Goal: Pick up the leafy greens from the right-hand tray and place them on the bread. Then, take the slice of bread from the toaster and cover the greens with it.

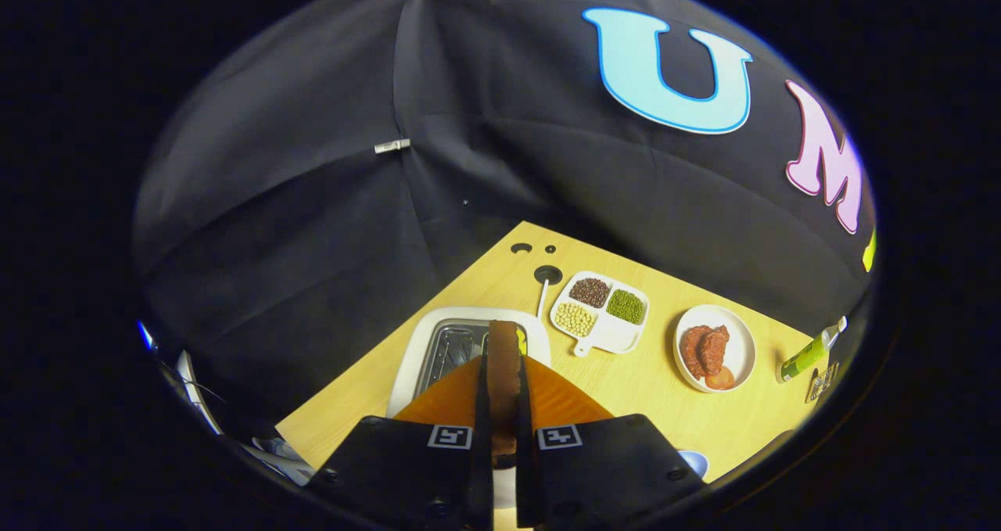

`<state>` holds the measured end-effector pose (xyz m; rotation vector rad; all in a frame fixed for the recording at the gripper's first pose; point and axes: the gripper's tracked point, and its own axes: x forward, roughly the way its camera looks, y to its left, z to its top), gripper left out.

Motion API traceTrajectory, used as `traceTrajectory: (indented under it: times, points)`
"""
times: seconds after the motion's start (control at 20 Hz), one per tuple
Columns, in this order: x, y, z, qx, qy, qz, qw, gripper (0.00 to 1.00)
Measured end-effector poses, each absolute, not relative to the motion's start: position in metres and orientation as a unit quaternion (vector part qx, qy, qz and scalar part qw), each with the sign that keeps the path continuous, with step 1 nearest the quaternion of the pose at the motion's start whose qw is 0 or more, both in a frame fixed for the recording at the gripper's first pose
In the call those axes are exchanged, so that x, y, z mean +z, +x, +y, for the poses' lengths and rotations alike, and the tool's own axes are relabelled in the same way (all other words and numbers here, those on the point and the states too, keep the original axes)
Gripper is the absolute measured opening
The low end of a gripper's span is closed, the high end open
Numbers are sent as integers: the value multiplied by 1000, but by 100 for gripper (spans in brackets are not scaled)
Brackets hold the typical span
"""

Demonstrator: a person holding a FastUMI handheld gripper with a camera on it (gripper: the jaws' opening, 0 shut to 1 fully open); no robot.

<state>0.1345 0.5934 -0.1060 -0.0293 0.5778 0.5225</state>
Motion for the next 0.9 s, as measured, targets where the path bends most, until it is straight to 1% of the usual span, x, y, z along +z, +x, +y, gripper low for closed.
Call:
traceTrajectory:
  times: [0.3,0.5,0.7,0.9]
  points:
    - [-46,118,546,251,24,233,939,16]
    - [-29,98,496,239,42,226,943,15]
    - [-42,78,429,196,43,231,952,15]
    - [-84,54,371,145,54,252,955,16]
